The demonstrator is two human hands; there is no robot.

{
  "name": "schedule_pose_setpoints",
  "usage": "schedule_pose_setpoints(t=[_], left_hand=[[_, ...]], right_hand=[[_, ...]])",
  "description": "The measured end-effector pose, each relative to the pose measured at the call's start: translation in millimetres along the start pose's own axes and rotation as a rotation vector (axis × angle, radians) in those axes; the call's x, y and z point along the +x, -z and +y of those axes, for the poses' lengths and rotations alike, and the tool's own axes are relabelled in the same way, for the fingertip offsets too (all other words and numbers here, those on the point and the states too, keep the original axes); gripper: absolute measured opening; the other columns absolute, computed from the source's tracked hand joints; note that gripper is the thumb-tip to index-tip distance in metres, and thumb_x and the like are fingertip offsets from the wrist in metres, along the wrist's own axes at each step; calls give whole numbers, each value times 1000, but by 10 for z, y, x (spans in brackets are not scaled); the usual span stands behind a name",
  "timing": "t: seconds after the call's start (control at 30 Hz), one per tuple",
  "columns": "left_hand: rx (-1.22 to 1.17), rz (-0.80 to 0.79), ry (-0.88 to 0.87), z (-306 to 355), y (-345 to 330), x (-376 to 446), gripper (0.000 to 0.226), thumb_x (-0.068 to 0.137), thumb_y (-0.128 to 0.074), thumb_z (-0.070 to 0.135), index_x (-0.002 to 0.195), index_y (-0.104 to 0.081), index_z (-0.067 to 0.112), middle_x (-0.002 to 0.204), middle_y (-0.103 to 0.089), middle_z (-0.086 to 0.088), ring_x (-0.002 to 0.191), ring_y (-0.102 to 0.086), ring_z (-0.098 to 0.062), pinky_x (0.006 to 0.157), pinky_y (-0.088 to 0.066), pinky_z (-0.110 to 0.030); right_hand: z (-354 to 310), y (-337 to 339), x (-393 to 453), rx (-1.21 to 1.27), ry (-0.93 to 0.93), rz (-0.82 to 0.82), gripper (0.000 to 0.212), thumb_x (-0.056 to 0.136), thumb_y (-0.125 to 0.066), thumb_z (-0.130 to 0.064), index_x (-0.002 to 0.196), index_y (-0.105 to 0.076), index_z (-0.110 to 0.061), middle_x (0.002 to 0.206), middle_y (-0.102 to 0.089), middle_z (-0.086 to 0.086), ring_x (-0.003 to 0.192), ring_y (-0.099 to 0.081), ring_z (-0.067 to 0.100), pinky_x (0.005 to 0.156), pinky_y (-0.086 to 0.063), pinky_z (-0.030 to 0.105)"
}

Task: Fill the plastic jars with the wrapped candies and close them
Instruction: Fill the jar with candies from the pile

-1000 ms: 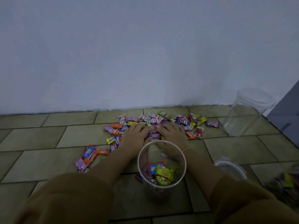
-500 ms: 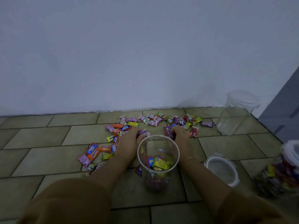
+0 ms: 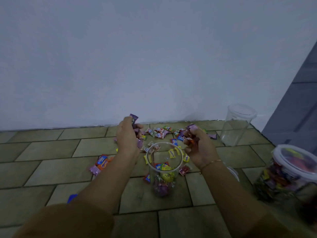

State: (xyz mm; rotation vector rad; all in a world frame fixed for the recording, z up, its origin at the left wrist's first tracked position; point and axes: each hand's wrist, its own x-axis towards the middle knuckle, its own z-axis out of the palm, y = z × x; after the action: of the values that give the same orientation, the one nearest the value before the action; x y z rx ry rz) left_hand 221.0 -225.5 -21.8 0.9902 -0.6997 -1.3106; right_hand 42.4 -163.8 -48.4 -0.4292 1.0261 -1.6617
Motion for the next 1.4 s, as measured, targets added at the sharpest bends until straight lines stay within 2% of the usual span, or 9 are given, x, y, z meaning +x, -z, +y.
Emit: schedule_pose_setpoints(t=[0.2,0.43,0.6,0.77,0.83,1.0,1.17,1.27,1.4], left_hand=[[-104,-62,34,287,-127,-272,34,97,-44,40,75,-50,16,55,-60,2,43,-39,-13,47,-33,-26],[-147,-157,37,262,-151,-540,42,98,-44,40,67,-52,13,55,-63,1,38,-46,-11,47,-40,-24],[-166,-156,70,208,-139,-634,44,97,-45,39,62,-52,13,53,-61,1,38,-51,-11,47,-43,-23],[-109,-173,34,196,-126,-674,44,98,-44,37,64,-54,10,53,-61,-1,40,-56,-14,42,-48,-21],[-101,-179,26,191,-120,-695,43,98,-45,36,65,-56,9,56,-64,-2,42,-59,-16,43,-49,-22],[-86,-200,34,207,-122,-743,37,97,-46,33,77,-60,6,61,-69,-5,45,-62,-17,47,-52,-22],[-59,-221,17,197,-119,-770,26,97,-45,21,85,-64,7,71,-73,-5,53,-65,-18,50,-52,-22],[-25,-225,-26,172,-110,-751,21,92,-48,12,84,-67,12,85,-73,-4,61,-63,-19,54,-53,-26],[0,-253,-46,169,-103,-753,14,92,-54,7,92,-66,14,83,-72,0,51,-59,-12,48,-49,-21]], right_hand=[[-147,-224,-197,69,41,-49,19,93,-55,-31,86,-56,-14,64,-60,-2,44,-51,8,35,-29,16],[-163,-472,-443,17,248,-46,15,93,-55,-21,84,-56,-11,73,-58,4,45,-53,12,38,-40,21],[-38,-530,-579,-30,297,39,12,92,-58,-19,88,-55,-8,66,-58,6,51,-57,17,43,-48,25],[-9,-547,-622,-78,339,62,12,93,-57,-19,87,-55,-8,67,-59,9,47,-59,16,46,-51,27],[2,-553,-619,-98,347,71,11,93,-58,-18,86,-56,-9,70,-60,11,50,-61,17,50,-53,28],[60,-555,-583,-159,379,115,10,90,-62,-19,80,-61,-15,89,-64,22,81,-63,35,72,-56,44],[38,-569,-630,-151,390,61,10,92,-57,-14,84,-58,-9,63,-68,9,63,-63,25,65,-56,35],[30,-576,-666,-145,400,58,5,92,-55,-10,92,-57,-6,65,-68,9,67,-66,26,64,-57,33],[28,-584,-684,-145,409,40,3,93,-54,-7,93,-57,-9,73,-66,9,65,-66,25,61,-56,32]])
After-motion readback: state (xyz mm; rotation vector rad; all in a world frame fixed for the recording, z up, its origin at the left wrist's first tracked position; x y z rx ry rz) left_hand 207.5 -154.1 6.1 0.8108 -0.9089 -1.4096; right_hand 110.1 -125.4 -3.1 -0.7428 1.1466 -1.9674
